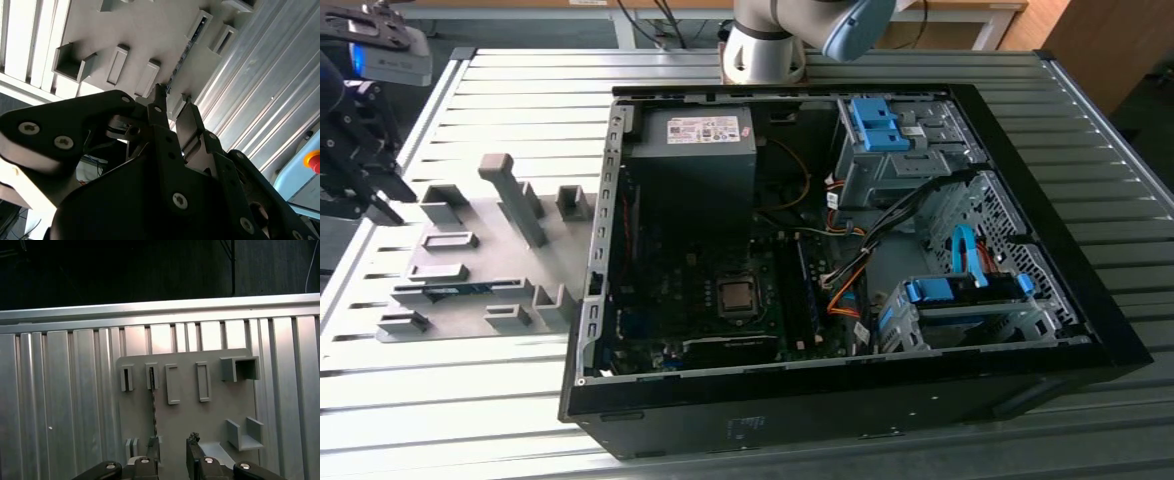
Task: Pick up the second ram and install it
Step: 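Pick up the second ram and move it above second insertion slot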
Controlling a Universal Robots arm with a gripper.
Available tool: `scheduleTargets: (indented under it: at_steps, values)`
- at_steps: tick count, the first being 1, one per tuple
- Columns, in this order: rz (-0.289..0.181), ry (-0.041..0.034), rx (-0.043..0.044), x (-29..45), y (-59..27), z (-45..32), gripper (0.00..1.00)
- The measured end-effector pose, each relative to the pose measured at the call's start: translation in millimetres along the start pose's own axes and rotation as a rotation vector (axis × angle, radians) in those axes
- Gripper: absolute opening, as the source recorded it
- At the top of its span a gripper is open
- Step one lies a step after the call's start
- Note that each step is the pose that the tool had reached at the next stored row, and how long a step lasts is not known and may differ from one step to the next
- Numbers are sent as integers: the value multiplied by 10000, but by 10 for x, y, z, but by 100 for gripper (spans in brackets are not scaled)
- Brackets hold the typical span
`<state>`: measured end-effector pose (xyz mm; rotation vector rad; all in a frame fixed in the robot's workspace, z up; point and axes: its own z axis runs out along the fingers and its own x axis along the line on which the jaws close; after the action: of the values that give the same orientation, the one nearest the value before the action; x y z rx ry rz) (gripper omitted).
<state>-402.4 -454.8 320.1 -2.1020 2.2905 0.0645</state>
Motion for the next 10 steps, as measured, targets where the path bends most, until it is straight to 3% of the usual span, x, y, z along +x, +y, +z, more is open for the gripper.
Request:
scheduleTargets:
  at_steps: [10]
  values:
    - [-1,11,22,39,-4,177,36]
